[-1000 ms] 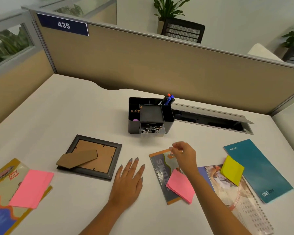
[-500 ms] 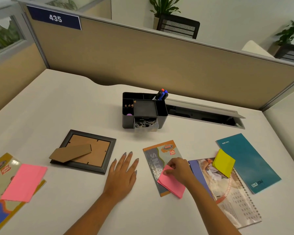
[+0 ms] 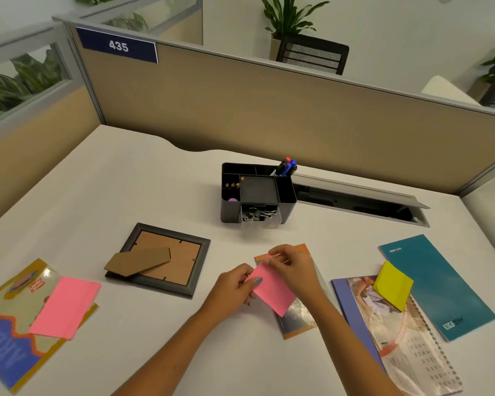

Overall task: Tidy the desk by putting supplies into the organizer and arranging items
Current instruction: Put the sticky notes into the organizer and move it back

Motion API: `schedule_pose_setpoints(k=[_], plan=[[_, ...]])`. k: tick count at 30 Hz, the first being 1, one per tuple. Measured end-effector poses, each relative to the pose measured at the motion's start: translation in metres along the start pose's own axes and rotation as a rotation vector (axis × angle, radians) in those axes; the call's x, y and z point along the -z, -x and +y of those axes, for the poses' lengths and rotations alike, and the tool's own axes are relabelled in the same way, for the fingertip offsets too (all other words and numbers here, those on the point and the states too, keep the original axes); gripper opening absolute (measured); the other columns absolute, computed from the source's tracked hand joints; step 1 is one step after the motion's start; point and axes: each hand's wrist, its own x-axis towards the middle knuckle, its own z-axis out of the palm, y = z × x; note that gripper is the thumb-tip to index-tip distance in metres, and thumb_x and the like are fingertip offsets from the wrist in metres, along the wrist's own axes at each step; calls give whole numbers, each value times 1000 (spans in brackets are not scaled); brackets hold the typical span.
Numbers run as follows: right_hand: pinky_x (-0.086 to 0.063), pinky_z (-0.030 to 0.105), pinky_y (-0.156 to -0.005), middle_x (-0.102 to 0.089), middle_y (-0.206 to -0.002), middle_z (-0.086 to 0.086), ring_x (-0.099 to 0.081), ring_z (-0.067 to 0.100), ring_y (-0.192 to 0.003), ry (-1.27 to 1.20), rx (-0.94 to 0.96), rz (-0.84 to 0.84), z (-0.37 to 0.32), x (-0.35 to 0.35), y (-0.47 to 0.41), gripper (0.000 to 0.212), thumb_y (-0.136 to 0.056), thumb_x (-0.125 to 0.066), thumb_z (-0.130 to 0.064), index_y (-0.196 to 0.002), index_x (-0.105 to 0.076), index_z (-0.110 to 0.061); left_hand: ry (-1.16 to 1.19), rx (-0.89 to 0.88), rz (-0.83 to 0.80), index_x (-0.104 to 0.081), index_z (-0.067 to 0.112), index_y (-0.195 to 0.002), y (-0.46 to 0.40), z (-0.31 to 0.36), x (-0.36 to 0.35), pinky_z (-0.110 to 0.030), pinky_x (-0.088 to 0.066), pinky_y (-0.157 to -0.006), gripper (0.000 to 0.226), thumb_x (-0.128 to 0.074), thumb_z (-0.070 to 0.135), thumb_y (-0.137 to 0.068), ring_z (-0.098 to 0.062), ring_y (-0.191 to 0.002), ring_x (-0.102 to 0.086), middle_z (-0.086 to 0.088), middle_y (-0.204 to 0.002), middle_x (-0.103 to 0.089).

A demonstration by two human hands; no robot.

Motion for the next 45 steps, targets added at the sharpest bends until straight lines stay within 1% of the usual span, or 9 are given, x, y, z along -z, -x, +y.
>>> schedule_pose_setpoints(k=[4,8,14,20,24,28,32,36,45], plan=[[-43,18,-60,-60,-86,-2,-57,8,-79,-128,-78,27,-6,2,-6,31,-79,-72,-30,-107,-60,-19,180,17,120,-60,11,-94,-6,5,15,-28,-53,-63,6,-55,14,-93,-14,-59,-60,-6,-70,-66],[-58,34,-67,-64,-92,19,-66,28,-85,-363,-141,60,-9,0,-17,35,-81,-68,-7,-114,-58,-12,305,4,235,-59,13,-97,-16,11,34,-26,-55,-64,12,-48,8,-95,-12,-61,-64,-9,-74,-67],[-59,35,-68,-69,-93,16,-69,27,-84,-517,-132,4,-29,-4,-37,20,-85,-63,-5,-106,-65,-7,396,-37,341,-61,10,-96,-34,18,51,-23,-55,-65,12,-50,13,-95,-15,-65,-67,-16,-79,-69],[-60,36,-61,-64,-87,1,-67,23,-81,-383,90,195,-71,17,-72,13,-89,-58,-10,-99,-64,-17,284,-25,453,-62,8,-82,-53,3,52,-26,-53,-64,21,-55,24,-93,-13,-66,-64,-7,-70,-68],[-59,32,-52,-61,-86,5,-68,26,-61,-343,183,288,-96,34,-106,8,-96,-48,-17,-102,-52,-19,-84,-120,376,-61,25,-80,-60,-24,40,-24,-51,-69,23,-49,40,-93,-5,-79,-61,10,-80,-66],[-58,36,-56,-62,-83,-5,-66,24,-58,-114,319,350,-109,39,-154,12,-96,-47,-14,-102,-57,-16,-452,-239,284,-65,26,-87,-62,-46,25,-22,-40,-74,38,-34,48,-91,-3,-88,-48,16,-87,-63],[-55,45,-67,-64,-90,13,-63,30,-77,199,501,352,-103,28,-200,18,-87,-55,-3,-100,-66,-8,-653,-300,326,-60,32,-87,-60,-55,17,-20,-32,-77,22,-40,39,-92,-3,-92,-43,20,-88,-56],[-48,33,-69,-65,-95,18,-61,35,-85,401,552,304,-94,10,-222,28,-83,-53,7,-102,-69,-4,-706,-321,346,-56,34,-86,-59,-54,16,-20,-36,-73,12,-45,34,-91,-3,-90,-43,21,-86,-54],[-46,36,-69,-66,-96,16,-59,36,-89,677,376,94,-86,-24,-258,27,-82,-48,4,-97,-66,-9,-725,-317,341,-56,34,-87,-61,-55,14,-19,-35,-74,10,-48,38,-90,-3,-92,-43,21,-88,-55]])
